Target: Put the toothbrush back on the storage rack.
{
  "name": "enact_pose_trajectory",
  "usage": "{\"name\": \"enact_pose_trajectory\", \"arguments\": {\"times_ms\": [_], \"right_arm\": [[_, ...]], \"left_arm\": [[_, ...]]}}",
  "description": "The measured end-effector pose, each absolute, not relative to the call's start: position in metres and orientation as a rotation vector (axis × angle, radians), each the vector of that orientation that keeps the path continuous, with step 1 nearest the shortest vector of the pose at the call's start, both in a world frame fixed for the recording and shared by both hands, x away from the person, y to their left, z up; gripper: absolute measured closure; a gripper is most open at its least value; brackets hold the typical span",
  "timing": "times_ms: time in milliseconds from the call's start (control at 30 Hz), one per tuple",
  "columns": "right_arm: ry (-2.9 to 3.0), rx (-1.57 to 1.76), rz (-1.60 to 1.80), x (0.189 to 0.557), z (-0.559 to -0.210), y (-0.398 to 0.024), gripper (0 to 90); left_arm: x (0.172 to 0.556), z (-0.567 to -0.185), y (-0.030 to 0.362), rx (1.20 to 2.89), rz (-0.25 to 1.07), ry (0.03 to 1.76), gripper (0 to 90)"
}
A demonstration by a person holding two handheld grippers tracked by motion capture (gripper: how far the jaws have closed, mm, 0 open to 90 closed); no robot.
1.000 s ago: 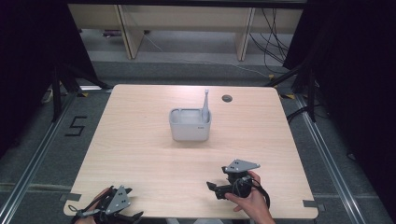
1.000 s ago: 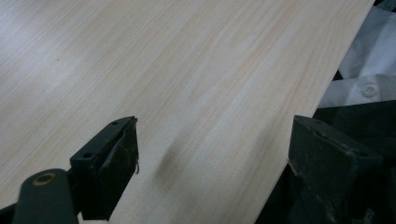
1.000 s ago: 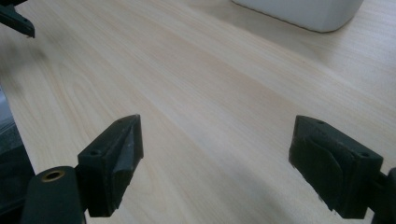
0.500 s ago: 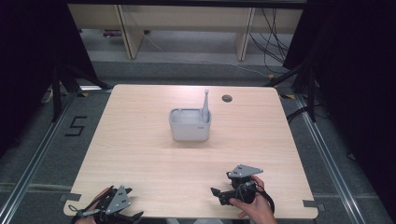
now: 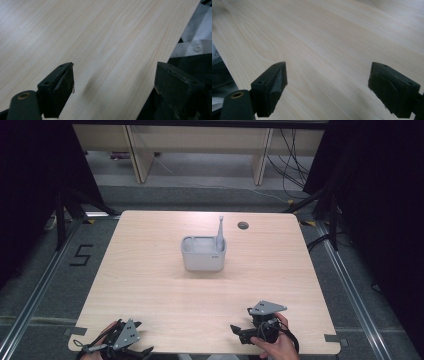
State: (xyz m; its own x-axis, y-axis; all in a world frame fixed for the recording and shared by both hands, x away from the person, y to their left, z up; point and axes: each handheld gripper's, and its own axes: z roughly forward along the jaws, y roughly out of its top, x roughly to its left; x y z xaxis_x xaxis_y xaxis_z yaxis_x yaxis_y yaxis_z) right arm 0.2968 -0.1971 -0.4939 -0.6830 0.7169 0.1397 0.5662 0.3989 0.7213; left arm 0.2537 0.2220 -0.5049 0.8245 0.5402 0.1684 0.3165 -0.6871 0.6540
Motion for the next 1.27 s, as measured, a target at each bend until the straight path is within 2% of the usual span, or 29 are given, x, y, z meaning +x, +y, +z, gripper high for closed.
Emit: {"name": "enact_pose_trajectory", "arguments": {"times_ms": [1267], "right_arm": [[2.47,1.119,1.127,0.2941,-0.4978,-0.1998,16.1]], "left_arm": [[0.2539,-0.5038,0.2225,2.391,0.472,0.603,15.8]]}}
